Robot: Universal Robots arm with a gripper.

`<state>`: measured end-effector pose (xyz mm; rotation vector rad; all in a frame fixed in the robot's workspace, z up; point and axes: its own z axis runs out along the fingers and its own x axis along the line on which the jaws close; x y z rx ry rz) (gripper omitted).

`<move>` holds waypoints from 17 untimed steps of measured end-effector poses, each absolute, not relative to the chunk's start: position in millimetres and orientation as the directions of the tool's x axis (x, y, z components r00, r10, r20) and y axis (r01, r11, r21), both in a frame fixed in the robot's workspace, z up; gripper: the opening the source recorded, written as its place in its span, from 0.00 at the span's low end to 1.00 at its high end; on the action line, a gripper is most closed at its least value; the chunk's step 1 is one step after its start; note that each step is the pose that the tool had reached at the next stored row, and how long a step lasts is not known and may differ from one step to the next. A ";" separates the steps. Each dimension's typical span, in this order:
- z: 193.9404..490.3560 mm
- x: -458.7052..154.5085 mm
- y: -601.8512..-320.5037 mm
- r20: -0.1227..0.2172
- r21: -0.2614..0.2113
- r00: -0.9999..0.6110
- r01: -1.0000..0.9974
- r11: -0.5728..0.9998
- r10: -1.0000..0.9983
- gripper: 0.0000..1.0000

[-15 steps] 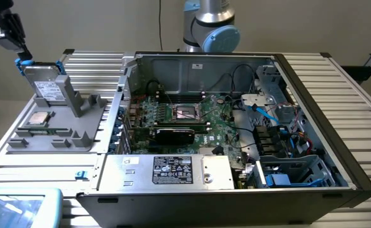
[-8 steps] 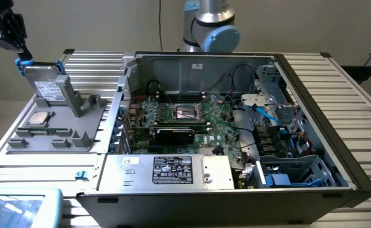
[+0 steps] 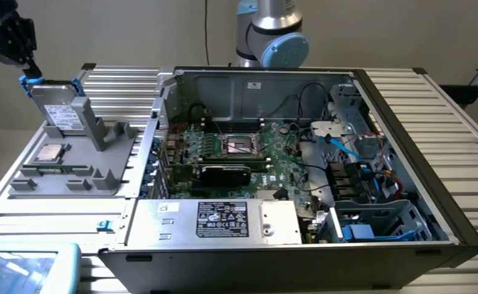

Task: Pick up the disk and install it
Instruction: 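Pick up the disk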

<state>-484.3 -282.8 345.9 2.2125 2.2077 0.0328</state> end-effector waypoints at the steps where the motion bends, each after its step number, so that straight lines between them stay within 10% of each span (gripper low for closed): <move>1: 345.8 -484.3 -282.8 0.004 0.026 0.020 0.999 -0.020 1.000 0.11; 17: 345.5 -484.5 -282.8 0.004 0.026 0.138 0.990 -0.138 0.990 0.11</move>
